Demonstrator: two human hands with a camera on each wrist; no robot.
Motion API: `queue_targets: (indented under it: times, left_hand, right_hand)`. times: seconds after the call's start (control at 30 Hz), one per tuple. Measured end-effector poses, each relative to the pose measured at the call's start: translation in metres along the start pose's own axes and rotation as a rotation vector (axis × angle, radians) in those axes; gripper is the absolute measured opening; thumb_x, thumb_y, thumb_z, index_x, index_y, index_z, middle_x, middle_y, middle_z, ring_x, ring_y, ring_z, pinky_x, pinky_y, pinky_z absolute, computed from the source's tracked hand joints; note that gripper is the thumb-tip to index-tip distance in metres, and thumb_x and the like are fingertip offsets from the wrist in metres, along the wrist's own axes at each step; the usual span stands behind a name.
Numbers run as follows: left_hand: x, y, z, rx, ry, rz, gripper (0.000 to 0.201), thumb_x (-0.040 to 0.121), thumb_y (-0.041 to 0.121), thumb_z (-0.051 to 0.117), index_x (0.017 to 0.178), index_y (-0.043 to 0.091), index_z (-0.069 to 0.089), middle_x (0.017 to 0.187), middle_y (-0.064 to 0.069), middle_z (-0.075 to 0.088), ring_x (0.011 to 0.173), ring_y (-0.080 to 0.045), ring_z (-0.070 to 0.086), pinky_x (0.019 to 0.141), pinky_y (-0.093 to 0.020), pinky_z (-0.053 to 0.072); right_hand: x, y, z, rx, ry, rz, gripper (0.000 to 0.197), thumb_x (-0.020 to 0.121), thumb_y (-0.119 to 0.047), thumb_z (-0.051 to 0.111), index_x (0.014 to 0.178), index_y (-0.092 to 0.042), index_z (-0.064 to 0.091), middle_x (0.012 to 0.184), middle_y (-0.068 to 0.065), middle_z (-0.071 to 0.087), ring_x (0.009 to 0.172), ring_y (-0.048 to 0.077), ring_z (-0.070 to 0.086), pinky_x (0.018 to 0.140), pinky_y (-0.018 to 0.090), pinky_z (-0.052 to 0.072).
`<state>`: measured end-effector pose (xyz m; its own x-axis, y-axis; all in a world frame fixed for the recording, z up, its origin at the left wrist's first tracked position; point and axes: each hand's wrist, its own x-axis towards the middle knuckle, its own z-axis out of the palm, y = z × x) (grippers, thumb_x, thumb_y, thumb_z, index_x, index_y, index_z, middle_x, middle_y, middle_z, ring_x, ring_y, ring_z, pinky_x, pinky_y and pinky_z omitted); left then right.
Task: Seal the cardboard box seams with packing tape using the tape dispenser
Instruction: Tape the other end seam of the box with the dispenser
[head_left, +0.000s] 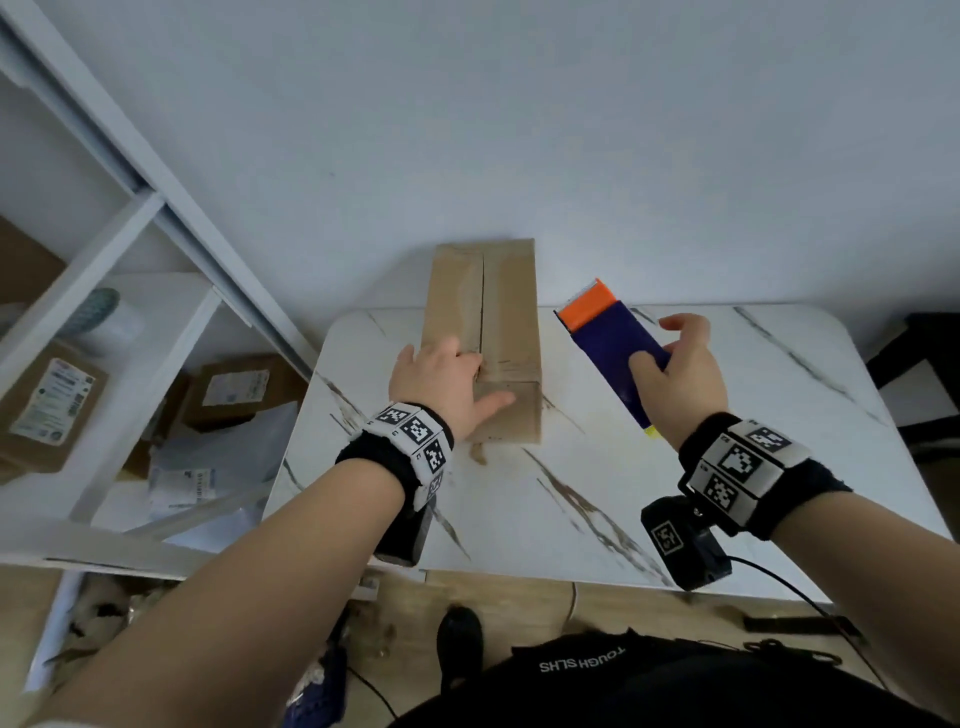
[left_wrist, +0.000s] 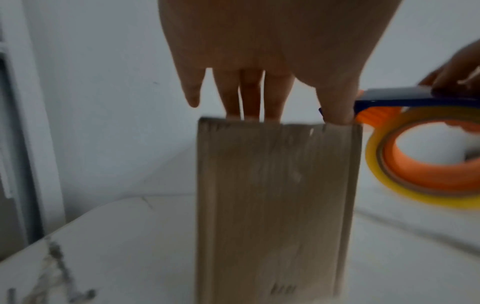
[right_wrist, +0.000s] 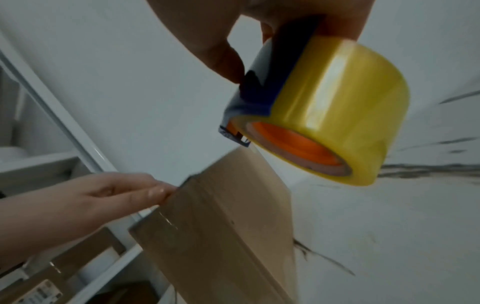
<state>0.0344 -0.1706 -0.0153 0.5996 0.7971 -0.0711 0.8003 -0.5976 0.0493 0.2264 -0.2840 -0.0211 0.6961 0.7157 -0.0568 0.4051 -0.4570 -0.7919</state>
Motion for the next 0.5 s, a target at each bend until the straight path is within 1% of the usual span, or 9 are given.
queue_targets:
  times: [0.03, 0.1, 0.17, 0.23, 0.27, 0.3, 0.4, 0.43, 0.5]
  left_hand:
    - [0.001, 0.002, -0.005, -0.005, 0.000, -0.020, 0.058, 0.085, 0.064, 0.040, 0.120, 0.021, 0.057, 0.114, -0.003, 0.057, 0.105, -0.024, 0.053, 0.098, -0.040, 0.039]
    - [0.000, 0.007, -0.023, -0.103, 0.056, -0.061, 0.053, 0.092, 0.056, 0.035, 0.124, 0.020, 0.055, 0.121, -0.006, 0.058, 0.106, -0.026, 0.056, 0.091, -0.039, 0.044]
    - [0.002, 0.011, -0.042, -0.303, 0.080, -0.086, 0.046, 0.096, 0.045, 0.035, 0.130, 0.019, 0.051, 0.133, -0.005, 0.054, 0.117, -0.024, 0.054, 0.095, -0.036, 0.042]
    - [0.003, 0.016, -0.059, -0.535, 0.060, -0.120, 0.042, 0.099, 0.036, 0.036, 0.134, 0.017, 0.048, 0.135, -0.003, 0.054, 0.120, -0.018, 0.052, 0.097, -0.028, 0.038]
    - [0.004, 0.018, -0.065, -0.669, 0.027, -0.153, 0.041, 0.099, 0.033, 0.036, 0.134, 0.015, 0.047, 0.132, -0.004, 0.056, 0.115, -0.017, 0.054, 0.095, -0.026, 0.038]
    - [0.004, 0.020, -0.069, -0.822, -0.034, -0.199, 0.040, 0.100, 0.031, 0.036, 0.134, 0.013, 0.047, 0.127, -0.006, 0.058, 0.108, -0.017, 0.056, 0.095, -0.028, 0.041]
    - [0.000, 0.020, -0.075, -1.170, -0.293, -0.314, 0.036, 0.100, 0.028, 0.038, 0.129, 0.010, 0.047, 0.110, -0.010, 0.061, 0.096, -0.022, 0.062, 0.096, -0.039, 0.049]
    - [-0.002, 0.019, -0.073, -1.235, -0.323, -0.327, 0.032, 0.099, 0.026, 0.039, 0.125, 0.010, 0.049, 0.106, -0.009, 0.061, 0.092, -0.023, 0.063, 0.093, -0.039, 0.051]
    - [-0.004, 0.016, -0.067, -1.300, -0.303, -0.327, 0.027, 0.098, 0.020, 0.043, 0.122, 0.009, 0.051, 0.098, -0.005, 0.062, 0.085, -0.019, 0.064, 0.084, -0.033, 0.053]
  right_hand:
    - [0.001, -0.003, -0.004, 0.013, 0.022, -0.003, 0.040, 0.087, -0.018, 0.048, 0.124, -0.010, 0.035, 0.068, -0.004, 0.051, 0.075, 0.032, 0.058, 0.070, 0.041, 0.049]
    - [0.002, -0.012, -0.015, 0.025, 0.045, -0.051, 0.039, 0.089, -0.030, 0.051, 0.122, -0.013, 0.039, 0.074, -0.003, 0.053, 0.078, 0.028, 0.057, 0.072, 0.036, 0.045]
    - [0.002, -0.021, -0.024, 0.046, 0.020, -0.091, 0.040, 0.089, -0.042, 0.052, 0.118, -0.016, 0.043, 0.082, -0.002, 0.056, 0.081, 0.025, 0.057, 0.073, 0.033, 0.044]
    - [0.001, -0.030, -0.029, 0.049, -0.024, -0.137, 0.040, 0.088, -0.047, 0.053, 0.115, -0.018, 0.045, 0.078, -0.005, 0.057, 0.079, 0.023, 0.059, 0.073, 0.034, 0.047]
    - [0.000, -0.032, -0.030, 0.040, -0.039, -0.170, 0.039, 0.087, -0.047, 0.053, 0.113, -0.019, 0.046, 0.077, -0.004, 0.059, 0.078, 0.022, 0.059, 0.072, 0.034, 0.047]
    - [-0.001, -0.035, -0.031, 0.032, -0.051, -0.203, 0.039, 0.087, -0.047, 0.054, 0.113, -0.020, 0.046, 0.077, -0.003, 0.061, 0.077, 0.022, 0.060, 0.071, 0.035, 0.048]
    - [-0.003, -0.037, -0.032, 0.040, -0.088, -0.268, 0.035, 0.086, -0.046, 0.056, 0.110, -0.021, 0.047, 0.079, 0.001, 0.066, 0.079, 0.023, 0.063, 0.073, 0.039, 0.051]
    - [-0.003, -0.038, -0.033, 0.052, -0.107, -0.282, 0.034, 0.086, -0.045, 0.057, 0.109, -0.022, 0.048, 0.077, 0.001, 0.066, 0.079, 0.023, 0.063, 0.074, 0.040, 0.052]
    - [-0.005, -0.039, -0.034, 0.063, -0.135, -0.318, 0.032, 0.085, -0.043, 0.058, 0.107, -0.022, 0.048, 0.075, 0.000, 0.068, 0.079, 0.023, 0.064, 0.076, 0.042, 0.053]
